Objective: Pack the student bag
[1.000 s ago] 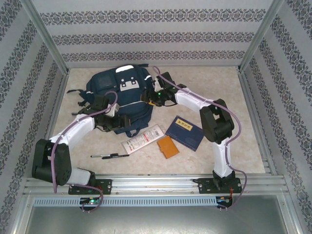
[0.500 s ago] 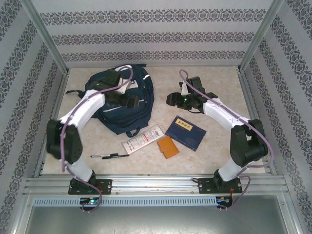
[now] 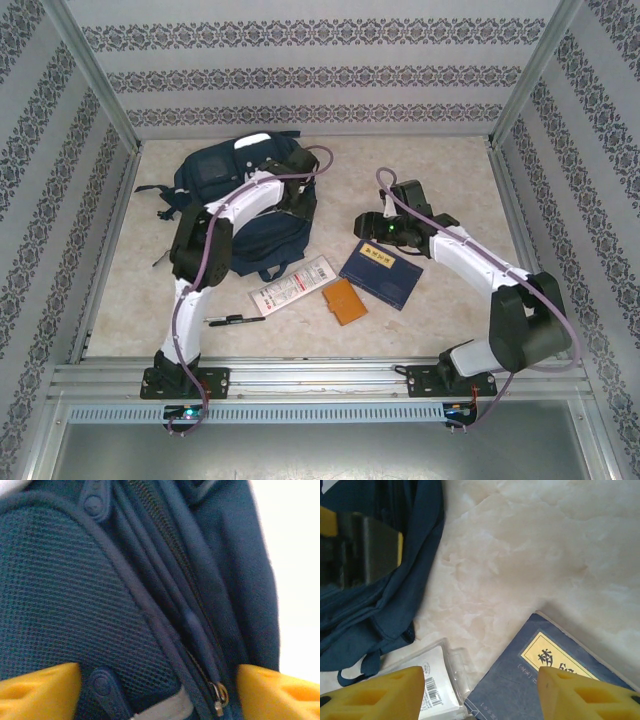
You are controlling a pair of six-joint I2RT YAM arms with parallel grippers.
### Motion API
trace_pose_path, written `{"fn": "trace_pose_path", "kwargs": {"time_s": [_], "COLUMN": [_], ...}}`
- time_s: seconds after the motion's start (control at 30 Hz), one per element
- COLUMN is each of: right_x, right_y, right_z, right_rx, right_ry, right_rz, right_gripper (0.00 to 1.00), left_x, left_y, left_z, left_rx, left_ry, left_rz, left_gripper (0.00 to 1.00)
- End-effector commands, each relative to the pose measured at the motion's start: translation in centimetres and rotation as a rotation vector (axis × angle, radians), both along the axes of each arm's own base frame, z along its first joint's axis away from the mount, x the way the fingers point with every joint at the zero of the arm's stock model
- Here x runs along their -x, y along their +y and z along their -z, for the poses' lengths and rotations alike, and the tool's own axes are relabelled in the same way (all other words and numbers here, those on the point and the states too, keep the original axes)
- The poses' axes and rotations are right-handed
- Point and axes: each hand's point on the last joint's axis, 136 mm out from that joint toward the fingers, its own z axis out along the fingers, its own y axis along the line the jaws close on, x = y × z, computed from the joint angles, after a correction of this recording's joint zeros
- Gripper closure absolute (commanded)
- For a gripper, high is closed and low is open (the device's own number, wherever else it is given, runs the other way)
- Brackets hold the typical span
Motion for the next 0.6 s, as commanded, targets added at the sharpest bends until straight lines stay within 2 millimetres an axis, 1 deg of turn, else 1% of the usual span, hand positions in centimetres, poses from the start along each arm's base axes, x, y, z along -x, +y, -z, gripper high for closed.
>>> {"fn": "trace_pose_path", "kwargs": {"time_s": [0.0, 0.03, 0.07, 0.1, 0.13, 0.17, 0.23, 0.3, 0.37, 0.47, 0.57], "right_x": [-0.2, -0.1, 0.0, 0.1, 0.1, 0.1, -0.1, -0.1, -0.1, -0.8, -2.0], "right_y": [-0.8, -0.7, -0.7, -0.7, -0.6, -0.6, -0.1, 1.6, 3.2, 4.8, 5.5], "right_z": [-1.0, -1.2, -1.4, -1.7, -1.8, -2.1, -2.4, -3.4, -4.4, -5.2, -5.3], "right_rx": [0.011, 0.007, 0.004, 0.002, 0.001, -0.002, -0.02, -0.075, -0.109, -0.119, -0.107], "right_ry": [-0.049, -0.05, -0.054, -0.058, -0.066, -0.075, -0.089, -0.135, -0.187, -0.266, -0.319], "right_rz": [-0.004, -0.013, -0.022, -0.027, -0.033, -0.039, -0.058, -0.16, -0.263, -0.373, -0.446], "right_gripper": [0.39, 0.39, 0.39, 0.39, 0.39, 0.39, 0.4, 0.4, 0.4, 0.39, 0.39], "left_x": [1.0, 1.0, 0.9, 0.9, 0.9, 0.9, 0.9, 1.7, 2.8, 4.2, 5.7], "left_y": [1.4, 1.3, 1.1, 0.7, 0.4, 0.3, 0.0, -1.1, -2.0, -1.8, -1.8], "left_z": [0.7, 0.2, -0.8, -1.9, -3.1, -4.6, -7.8, -11.1, -13.7, -16.4, -18.4], "left_rx": [-0.109, -0.123, -0.133, -0.13, -0.12, -0.113, -0.096, -0.044, 0.001, -0.002, 0.016], "left_ry": [0.087, 0.084, 0.072, 0.055, 0.036, 0.009, -0.046, -0.095, -0.126, -0.17, -0.213], "left_rz": [0.004, 0.023, 0.052, 0.085, 0.117, 0.148, 0.216, 0.336, 0.456, 0.566, 0.642], "left_gripper": [0.57, 0.69, 0.8, 0.9, 0.97, 1.0, 1.0, 1.0, 1.0, 1.0, 1.0]}}
